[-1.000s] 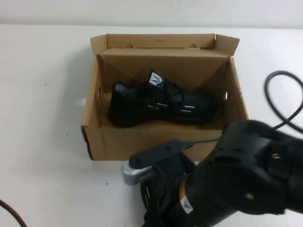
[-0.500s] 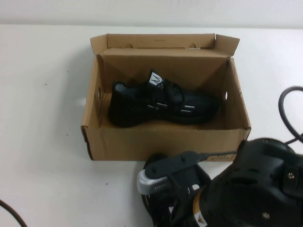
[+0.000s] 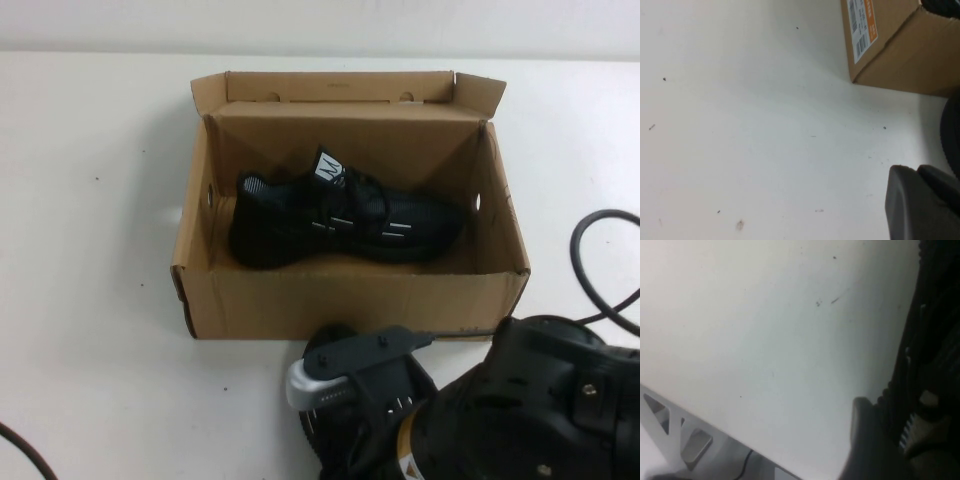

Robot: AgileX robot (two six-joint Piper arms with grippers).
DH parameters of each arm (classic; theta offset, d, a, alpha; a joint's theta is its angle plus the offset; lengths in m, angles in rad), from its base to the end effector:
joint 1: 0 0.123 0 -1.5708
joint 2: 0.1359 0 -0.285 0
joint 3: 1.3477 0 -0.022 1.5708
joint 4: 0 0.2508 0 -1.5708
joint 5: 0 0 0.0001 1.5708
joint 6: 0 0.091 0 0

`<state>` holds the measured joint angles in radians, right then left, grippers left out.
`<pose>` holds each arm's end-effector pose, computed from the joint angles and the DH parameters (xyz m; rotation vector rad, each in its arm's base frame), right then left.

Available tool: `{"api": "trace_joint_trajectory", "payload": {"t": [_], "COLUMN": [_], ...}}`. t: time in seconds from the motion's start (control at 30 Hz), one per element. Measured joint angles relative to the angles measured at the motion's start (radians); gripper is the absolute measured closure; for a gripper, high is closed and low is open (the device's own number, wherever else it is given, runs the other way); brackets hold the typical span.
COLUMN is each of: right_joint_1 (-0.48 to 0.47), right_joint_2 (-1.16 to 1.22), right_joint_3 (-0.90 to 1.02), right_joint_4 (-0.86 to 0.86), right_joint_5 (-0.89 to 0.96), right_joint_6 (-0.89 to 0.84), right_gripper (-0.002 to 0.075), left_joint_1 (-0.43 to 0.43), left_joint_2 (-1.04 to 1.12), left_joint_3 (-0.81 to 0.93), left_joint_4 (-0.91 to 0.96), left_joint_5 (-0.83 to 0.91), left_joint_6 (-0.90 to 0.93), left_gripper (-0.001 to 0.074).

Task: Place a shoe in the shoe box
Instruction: Pick up the shoe from the table

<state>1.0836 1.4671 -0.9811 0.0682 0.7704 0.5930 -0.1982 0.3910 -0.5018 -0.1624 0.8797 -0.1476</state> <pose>0.1293 0.2533 0.2471 -0.6432 2.8020 0.4902 0.0621 -0.0241 0.2807 0.0075 2.2677 -0.3810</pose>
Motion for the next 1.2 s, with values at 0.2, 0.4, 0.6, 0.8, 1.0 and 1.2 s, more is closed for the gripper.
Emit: {"api": "trace_joint_trajectory", "payload": {"t": [0.2, 0.4, 0.6, 0.8, 1.0, 1.2], "right_joint_1": [0.000, 0.000, 0.000, 0.001, 0.001, 0.001], "right_joint_2": [0.062, 0.145, 0.194, 0.186, 0.115, -0.041], "right_joint_3": [0.000, 0.000, 0.000, 0.000, 0.001, 0.001], "right_joint_4": [0.013, 0.008, -0.045, -0.053, -0.082, -0.096], "right_joint_5": [-0.007, -0.039, -0.046, -0.032, 0.026, 0.088], "right_joint_6": [0.000, 0.000, -0.002, -0.032, -0.131, -0.328], "right_gripper": [0.0418, 0.0418, 0.0522, 0.0694, 0.0707, 0.0715], "left_joint_1": [0.000, 0.000, 0.000, 0.000, 0.000, 0.000], "left_joint_2": [0.000, 0.000, 0.000, 0.000, 0.000, 0.000], "left_joint_3": [0.000, 0.000, 0.000, 0.000, 0.000, 0.000], "left_joint_4": [0.000, 0.000, 0.000, 0.000, -0.023, -0.123], "left_joint_5": [0.000, 0.000, 0.002, 0.019, 0.032, 0.035], "left_joint_6": [0.000, 0.000, 0.000, 0.000, 0.000, 0.004], "left_gripper": [0.0738, 0.0738, 0.0738, 0.0738, 0.0738, 0.0738]}}
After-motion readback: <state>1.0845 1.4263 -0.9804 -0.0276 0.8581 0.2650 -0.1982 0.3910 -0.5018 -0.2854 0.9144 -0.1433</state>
